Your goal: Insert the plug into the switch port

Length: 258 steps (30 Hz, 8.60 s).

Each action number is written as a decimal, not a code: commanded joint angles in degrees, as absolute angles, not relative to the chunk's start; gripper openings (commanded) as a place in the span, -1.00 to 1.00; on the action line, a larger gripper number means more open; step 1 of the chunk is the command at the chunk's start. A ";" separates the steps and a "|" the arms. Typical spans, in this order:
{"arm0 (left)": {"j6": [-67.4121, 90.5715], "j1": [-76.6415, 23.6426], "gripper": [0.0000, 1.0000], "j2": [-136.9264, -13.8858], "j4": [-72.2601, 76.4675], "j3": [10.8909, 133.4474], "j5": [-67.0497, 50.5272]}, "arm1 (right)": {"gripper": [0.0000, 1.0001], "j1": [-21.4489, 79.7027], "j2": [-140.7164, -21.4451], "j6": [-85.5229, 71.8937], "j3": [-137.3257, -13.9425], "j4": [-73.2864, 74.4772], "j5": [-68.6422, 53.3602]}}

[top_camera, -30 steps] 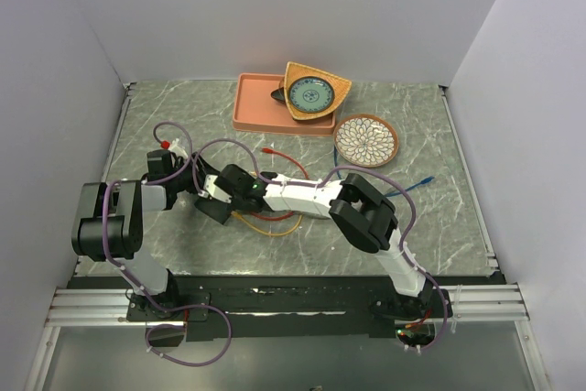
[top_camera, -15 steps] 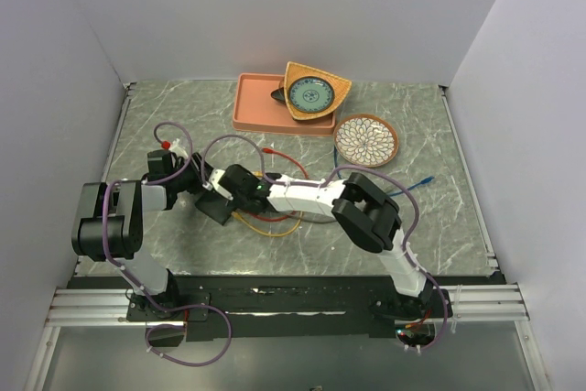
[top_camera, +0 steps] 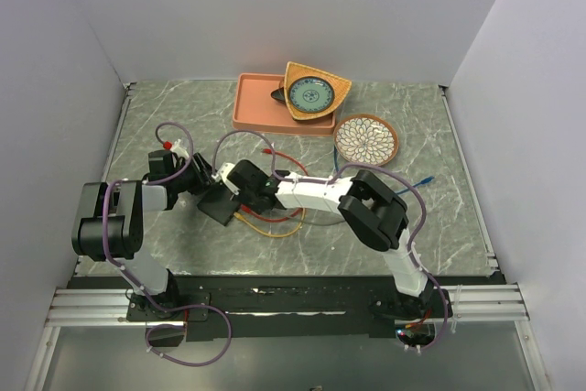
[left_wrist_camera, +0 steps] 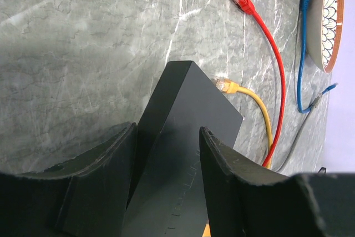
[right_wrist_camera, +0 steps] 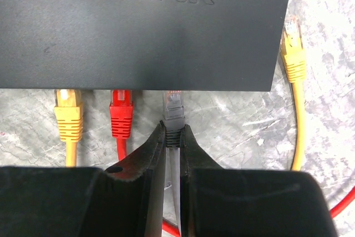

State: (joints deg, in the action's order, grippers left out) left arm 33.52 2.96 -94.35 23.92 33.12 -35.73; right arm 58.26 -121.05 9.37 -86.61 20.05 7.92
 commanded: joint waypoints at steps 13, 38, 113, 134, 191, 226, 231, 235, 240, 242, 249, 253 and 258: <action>35.33 1.84 0.04 -94.48 24.52 32.43 -42.10 | -1.00 55.63 -118.30 4.39 -89.29 18.63 5.10; 37.35 0.26 0.04 -95.10 27.16 31.82 -44.03 | -1.00 57.39 -125.33 13.01 -98.52 20.65 2.73; 37.09 0.79 0.35 -83.85 22.41 31.03 -32.78 | -1.00 57.48 -90.81 19.69 -64.52 2.90 -9.75; 37.97 0.97 0.33 -84.11 23.12 31.38 -34.19 | -1.00 57.83 -82.80 19.25 -60.38 4.57 -11.07; 49.12 -8.26 0.23 -52.48 50.60 27.34 -56.95 | -1.00 38.96 -69.68 0.10 -56.08 -6.57 -65.19; 38.85 -27.51 -0.10 -56.51 42.28 37.09 -54.32 | -1.00 33.22 -89.03 -73.12 -53.26 -93.96 -85.25; 38.14 -28.12 -0.35 -56.34 41.40 37.09 -53.79 | -1.00 33.22 -89.30 -73.21 -53.61 -93.96 -84.99; 39.28 -28.74 -0.98 -57.12 42.10 37.61 -53.35 | -1.00 33.22 -89.82 -73.74 -54.14 -94.04 -84.82; 38.32 -29.88 -0.98 -57.57 39.99 38.85 -53.18 | -0.99 33.13 -89.47 -73.22 -55.02 -91.43 -84.99; 37.62 -29.97 -0.98 -56.87 39.29 38.94 -52.82 | -0.90 33.05 -88.60 -70.85 -55.02 -87.56 -85.25; 32.35 -29.97 -0.98 -54.76 31.04 41.04 -51.68 | 0.12 33.31 -77.62 -13.62 -57.73 -19.73 -75.80; 29.45 -30.06 -0.98 -54.23 24.01 42.80 -49.75 | 0.57 33.49 -74.45 -3.96 -62.57 -1.16 -64.19; 29.97 -30.06 -0.98 -53.96 14.52 46.48 -38.36 | 0.99 34.71 -70.93 -1.76 -63.63 6.33 -42.52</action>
State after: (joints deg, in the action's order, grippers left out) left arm 31.62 -29.85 -55.27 22.68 41.65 -48.07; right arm 33.67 -73.95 -11.29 -61.78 -7.05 -62.48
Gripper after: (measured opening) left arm 0.068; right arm 0.930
